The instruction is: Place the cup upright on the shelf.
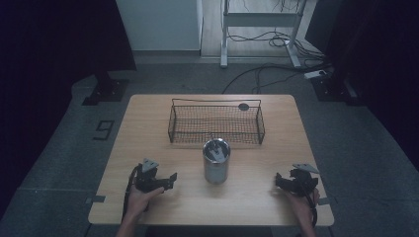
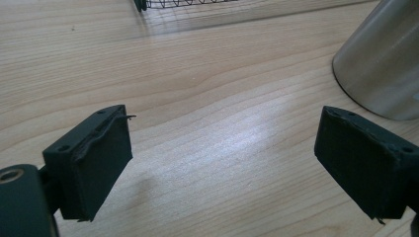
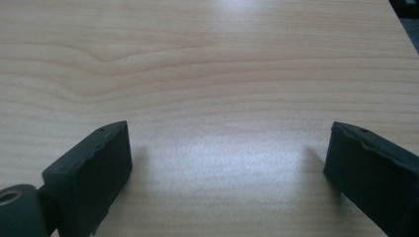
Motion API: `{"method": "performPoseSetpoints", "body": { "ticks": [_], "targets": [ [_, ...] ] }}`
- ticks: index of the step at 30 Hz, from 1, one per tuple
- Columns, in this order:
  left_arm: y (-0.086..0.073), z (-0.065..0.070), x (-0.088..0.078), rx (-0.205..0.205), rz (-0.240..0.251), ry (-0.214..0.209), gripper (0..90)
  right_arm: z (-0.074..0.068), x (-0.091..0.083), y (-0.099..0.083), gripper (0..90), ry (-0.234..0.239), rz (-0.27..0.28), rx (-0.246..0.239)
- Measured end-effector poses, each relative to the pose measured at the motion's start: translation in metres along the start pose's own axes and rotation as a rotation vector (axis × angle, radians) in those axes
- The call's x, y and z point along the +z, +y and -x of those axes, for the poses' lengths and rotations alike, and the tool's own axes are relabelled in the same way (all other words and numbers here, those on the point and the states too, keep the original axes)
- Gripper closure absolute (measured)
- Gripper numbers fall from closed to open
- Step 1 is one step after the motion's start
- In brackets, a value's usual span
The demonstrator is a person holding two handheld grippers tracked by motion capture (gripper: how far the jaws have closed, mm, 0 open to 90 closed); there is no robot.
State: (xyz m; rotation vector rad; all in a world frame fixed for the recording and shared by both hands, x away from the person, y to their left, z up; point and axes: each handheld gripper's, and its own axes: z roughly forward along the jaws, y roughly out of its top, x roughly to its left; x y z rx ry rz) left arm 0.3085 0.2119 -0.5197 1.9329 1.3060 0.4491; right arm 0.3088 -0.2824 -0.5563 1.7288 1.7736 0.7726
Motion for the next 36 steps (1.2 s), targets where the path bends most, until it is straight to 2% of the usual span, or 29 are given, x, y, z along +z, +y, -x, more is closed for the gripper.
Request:
{"method": "performPoseSetpoints", "body": {
  "ticks": [7,20,27,36],
  "targets": [
    [-0.0013,0.0003,0.0015,0.004,-0.004,0.001,7.4,0.0014,-0.0027,-0.0026,3.6,0.008,0.000,-0.009],
    [-0.0009,-0.0062,-0.0023,-0.022,0.015,0.018,7.5,0.0021,-0.0046,-0.0042,4.1,0.007,-0.001,-0.005],
    [-0.0023,-0.0047,0.0020,-0.017,-0.003,0.021,7.5,0.0021,-0.0046,-0.0042,4.0,0.007,-0.001,-0.005],
    [-0.0017,-0.0069,-0.0035,-0.034,0.008,0.029,7.4,0.0023,-0.0043,-0.0040,4.0,0.009,-0.001,-0.008]
  ]
}}
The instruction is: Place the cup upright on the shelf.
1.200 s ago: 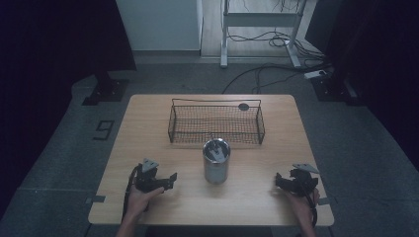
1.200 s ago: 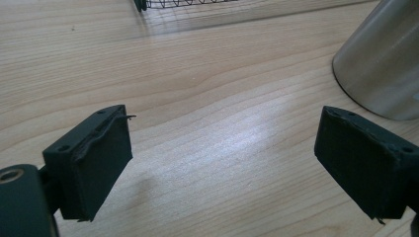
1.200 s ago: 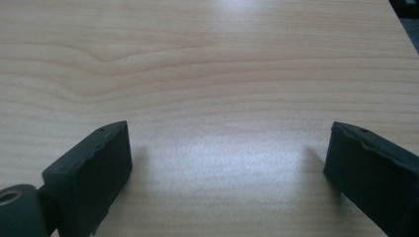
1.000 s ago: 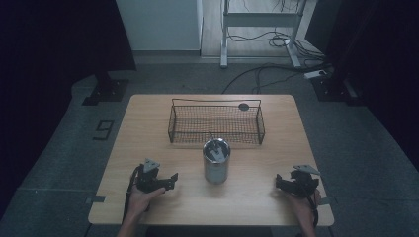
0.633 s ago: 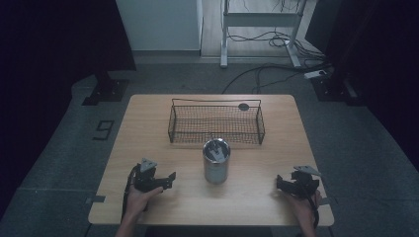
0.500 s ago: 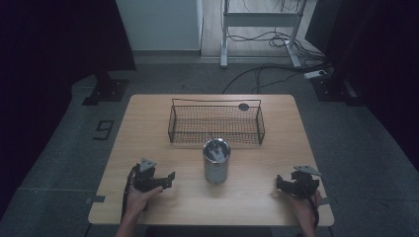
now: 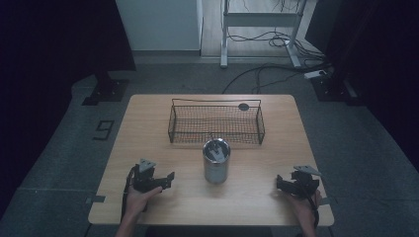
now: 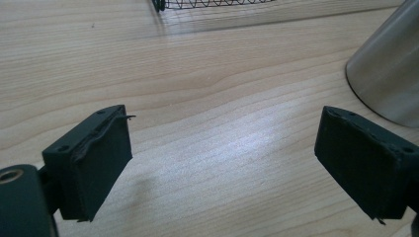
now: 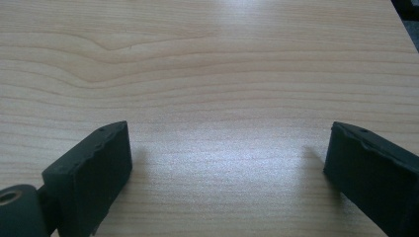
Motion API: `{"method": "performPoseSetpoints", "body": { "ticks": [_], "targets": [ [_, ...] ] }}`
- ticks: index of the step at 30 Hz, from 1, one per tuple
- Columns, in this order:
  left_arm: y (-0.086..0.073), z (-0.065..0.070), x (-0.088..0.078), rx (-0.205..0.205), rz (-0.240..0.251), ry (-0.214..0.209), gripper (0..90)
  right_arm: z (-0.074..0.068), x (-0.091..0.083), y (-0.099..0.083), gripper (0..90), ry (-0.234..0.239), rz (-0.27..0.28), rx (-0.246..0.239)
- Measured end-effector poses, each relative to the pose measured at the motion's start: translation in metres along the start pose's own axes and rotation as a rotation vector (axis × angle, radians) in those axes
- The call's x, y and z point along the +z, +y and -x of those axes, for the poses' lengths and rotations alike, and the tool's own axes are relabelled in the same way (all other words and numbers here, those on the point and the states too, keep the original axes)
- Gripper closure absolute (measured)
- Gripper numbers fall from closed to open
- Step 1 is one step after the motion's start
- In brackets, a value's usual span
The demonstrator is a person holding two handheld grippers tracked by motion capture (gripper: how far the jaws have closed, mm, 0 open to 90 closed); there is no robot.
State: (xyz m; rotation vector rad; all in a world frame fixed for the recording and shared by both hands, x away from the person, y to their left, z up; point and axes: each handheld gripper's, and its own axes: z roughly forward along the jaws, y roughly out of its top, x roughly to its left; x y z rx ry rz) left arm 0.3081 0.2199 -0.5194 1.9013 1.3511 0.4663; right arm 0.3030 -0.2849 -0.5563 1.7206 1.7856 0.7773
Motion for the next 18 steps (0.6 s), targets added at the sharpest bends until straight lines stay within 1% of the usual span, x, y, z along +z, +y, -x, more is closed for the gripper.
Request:
{"method": "performPoseSetpoints", "body": {
  "ticks": [3,6,7,8,9,10,11,12,15,17,18],
  "targets": [
    [0.003,0.000,0.000,0.009,0.011,0.005,7.2,0.000,0.000,0.000,4.5,0.003,0.001,-0.002],
    [0.006,0.001,-0.003,-0.007,0.036,0.018,6.7,0.000,0.000,0.000,5.3,0.002,0.003,-0.006],
    [0.006,0.001,-0.003,-0.007,0.036,0.018,6.6,-0.001,0.000,0.000,5.8,0.004,0.005,-0.009],
    [0.008,0.003,-0.004,-0.011,0.049,0.028,6.7,-0.001,-0.001,0.000,6.3,0.005,0.006,-0.011],
    [0.008,0.003,-0.004,-0.011,0.049,0.028,6.6,-0.001,-0.001,0.000,6.3,0.005,0.006,-0.011],
    [0.011,0.006,-0.005,-0.006,0.053,0.035,6.6,-0.001,-0.001,-0.001,6.9,0.011,0.008,-0.013],
    [0.011,0.006,-0.005,-0.006,0.053,0.035,6.3,-0.001,-0.001,-0.001,6.9,0.011,0.008,-0.013],
    [0.014,0.009,-0.007,0.000,0.063,0.041,6.3,0.000,-0.001,-0.001,7.1,0.014,0.008,-0.014],
    [0.019,0.013,-0.011,0.000,0.088,0.042,6.1,0.000,-0.002,-0.001,7.0,0.016,0.006,-0.012],
    [0.021,0.015,-0.011,0.002,0.095,0.042,6.1,0.000,-0.001,-0.001,7.0,0.016,0.007,-0.013],
    [0.026,0.020,-0.012,0.011,0.107,0.030,6.1,0.000,-0.001,-0.001,7.0,0.016,0.007,-0.013]
  ]
}}
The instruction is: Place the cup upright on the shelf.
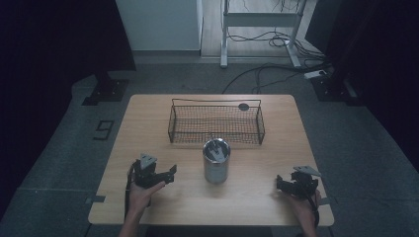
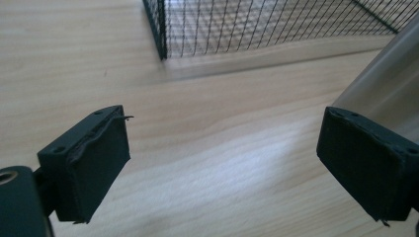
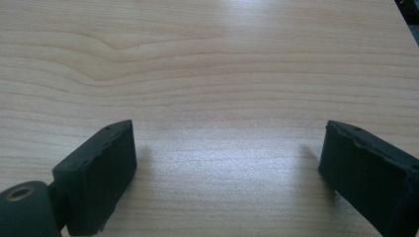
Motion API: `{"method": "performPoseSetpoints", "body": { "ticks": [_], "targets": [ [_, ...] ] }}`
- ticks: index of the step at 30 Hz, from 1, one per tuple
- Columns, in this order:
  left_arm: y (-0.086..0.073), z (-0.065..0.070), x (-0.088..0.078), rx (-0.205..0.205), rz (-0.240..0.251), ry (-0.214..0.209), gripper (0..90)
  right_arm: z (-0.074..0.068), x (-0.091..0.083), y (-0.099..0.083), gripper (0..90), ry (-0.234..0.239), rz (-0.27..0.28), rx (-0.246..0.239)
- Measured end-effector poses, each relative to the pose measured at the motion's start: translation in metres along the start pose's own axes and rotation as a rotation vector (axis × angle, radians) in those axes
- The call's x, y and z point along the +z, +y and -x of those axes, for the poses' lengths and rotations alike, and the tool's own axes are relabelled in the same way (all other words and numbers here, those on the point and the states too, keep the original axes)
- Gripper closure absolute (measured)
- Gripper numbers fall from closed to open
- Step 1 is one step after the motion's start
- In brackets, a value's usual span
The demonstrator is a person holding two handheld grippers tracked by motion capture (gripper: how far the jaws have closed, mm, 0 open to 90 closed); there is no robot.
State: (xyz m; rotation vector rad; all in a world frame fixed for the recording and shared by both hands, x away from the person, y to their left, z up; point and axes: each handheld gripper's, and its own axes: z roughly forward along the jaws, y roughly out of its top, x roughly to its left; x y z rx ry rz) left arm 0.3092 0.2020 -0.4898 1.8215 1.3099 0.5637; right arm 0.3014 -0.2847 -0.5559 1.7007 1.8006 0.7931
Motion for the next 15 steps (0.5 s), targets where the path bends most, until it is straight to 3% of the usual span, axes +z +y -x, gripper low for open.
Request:
{"method": "performPoseSetpoints", "body": {
  "ticks": [6,15],
  "targets": [
    [0.011,0.010,-0.005,0.026,0.020,-0.044,5.6,0.000,0.000,0.000,7.0,0.000,-0.001,0.001],
    [0.020,0.022,-0.009,0.046,0.037,-0.078,5.0,0.000,0.000,0.000,7.0,0.000,0.000,0.001]
  ]
}}
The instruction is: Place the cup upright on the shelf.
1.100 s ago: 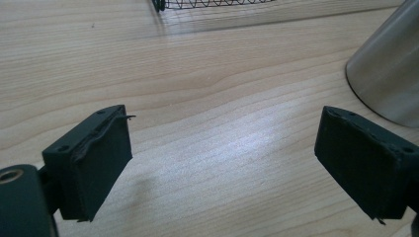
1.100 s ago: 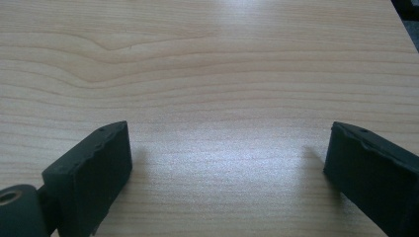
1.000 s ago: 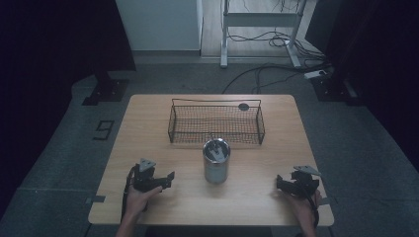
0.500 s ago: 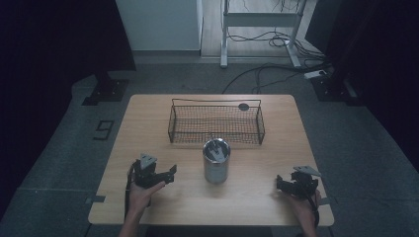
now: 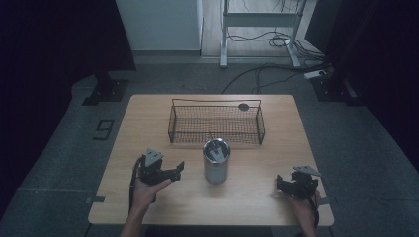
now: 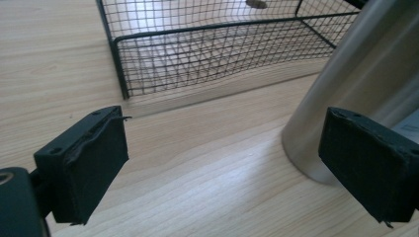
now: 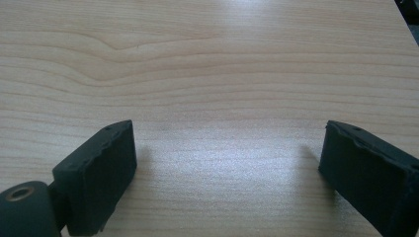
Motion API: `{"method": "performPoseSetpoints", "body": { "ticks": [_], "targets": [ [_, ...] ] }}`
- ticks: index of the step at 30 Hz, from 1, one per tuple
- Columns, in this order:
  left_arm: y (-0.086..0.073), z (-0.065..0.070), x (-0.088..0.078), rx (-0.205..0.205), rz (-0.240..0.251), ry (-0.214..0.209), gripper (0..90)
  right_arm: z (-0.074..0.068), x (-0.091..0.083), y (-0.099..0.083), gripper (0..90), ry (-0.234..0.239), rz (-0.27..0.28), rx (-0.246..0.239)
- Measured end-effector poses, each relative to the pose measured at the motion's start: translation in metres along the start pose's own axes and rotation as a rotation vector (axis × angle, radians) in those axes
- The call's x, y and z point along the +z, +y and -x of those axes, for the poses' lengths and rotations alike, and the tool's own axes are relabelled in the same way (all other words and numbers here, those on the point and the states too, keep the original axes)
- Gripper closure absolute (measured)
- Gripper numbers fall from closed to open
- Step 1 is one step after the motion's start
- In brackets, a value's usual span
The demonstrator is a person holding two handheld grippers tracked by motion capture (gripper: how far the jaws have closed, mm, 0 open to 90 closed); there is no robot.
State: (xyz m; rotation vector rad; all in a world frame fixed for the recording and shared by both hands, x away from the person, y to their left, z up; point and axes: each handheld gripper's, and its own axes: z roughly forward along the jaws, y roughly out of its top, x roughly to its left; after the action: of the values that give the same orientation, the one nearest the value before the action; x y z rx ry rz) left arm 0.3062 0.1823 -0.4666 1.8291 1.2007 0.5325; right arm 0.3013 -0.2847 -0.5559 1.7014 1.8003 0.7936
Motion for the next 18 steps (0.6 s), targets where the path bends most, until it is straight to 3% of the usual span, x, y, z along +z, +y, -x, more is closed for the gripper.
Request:
{"method": "performPoseSetpoints", "body": {
  "ticks": [8,18],
  "targets": [
    [0.006,0.015,0.004,0.029,0.001,-0.046,4.0,0.000,0.000,0.000,7.0,0.000,0.000,0.000],
    [0.009,0.026,0.008,0.044,-0.002,-0.073,3.7,0.000,0.000,0.000,7.0,0.000,0.000,0.000]
  ]
}}
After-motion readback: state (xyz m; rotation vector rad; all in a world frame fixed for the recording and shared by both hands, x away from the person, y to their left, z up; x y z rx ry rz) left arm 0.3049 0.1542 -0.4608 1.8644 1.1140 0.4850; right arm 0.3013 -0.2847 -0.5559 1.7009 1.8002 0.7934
